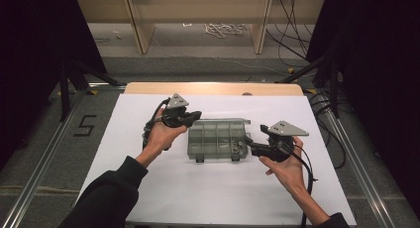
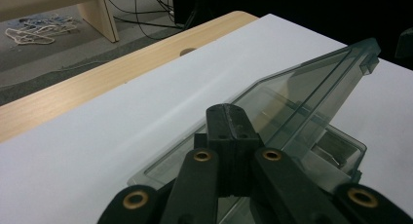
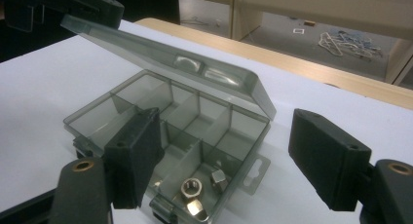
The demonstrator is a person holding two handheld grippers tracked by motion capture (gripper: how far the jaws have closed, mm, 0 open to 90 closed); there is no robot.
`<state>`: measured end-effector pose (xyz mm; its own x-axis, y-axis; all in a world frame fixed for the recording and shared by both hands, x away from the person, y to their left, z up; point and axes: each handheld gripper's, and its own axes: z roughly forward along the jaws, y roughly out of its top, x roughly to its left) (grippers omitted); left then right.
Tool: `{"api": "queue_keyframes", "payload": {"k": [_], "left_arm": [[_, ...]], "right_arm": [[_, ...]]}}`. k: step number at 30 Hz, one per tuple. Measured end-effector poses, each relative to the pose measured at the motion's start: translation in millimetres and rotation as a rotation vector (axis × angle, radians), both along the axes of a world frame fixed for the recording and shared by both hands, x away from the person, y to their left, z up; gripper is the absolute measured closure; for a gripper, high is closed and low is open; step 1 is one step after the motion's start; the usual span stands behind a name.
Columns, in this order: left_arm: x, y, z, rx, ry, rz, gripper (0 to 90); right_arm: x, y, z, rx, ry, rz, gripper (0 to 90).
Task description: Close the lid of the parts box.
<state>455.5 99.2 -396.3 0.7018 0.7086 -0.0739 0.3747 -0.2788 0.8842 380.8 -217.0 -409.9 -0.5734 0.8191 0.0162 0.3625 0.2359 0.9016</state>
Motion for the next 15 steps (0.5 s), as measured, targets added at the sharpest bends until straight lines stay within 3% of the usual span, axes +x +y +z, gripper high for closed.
{"api": "queue_keyframes", "payload": {"k": [2, 3, 6, 11, 15], "left_arm": [[-3.3, 0.7, -3.6, -0.002, -0.001, -0.006, 90.0], [-5.1, 0.7, -5.5, -0.003, 0.002, -0.004, 90.0], [-9.7, 2.1, -9.4, 0.008, -0.015, -0.011, 90.0], [-16.8, 3.6, -16.0, -0.015, -0.022, -0.015, 90.0], [-21.1, 5.0, -21.6, 0.004, -0.022, -0.026, 90.0]], "right_arm": [[-1.4, 0.4, -0.9, 0.014, -0.018, 0.006, 28.4], [-2.6, 0.6, -0.8, 0.018, -0.006, 0.011, 28.4], [-4.6, -0.5, -0.1, -0.001, -0.016, 0.011, 28.5], [-6.1, 0.6, -0.9, 0.023, -0.006, 0.024, 29.0], [-6.7, 0.7, -0.6, 0.021, -0.005, 0.028, 31.3]]}}
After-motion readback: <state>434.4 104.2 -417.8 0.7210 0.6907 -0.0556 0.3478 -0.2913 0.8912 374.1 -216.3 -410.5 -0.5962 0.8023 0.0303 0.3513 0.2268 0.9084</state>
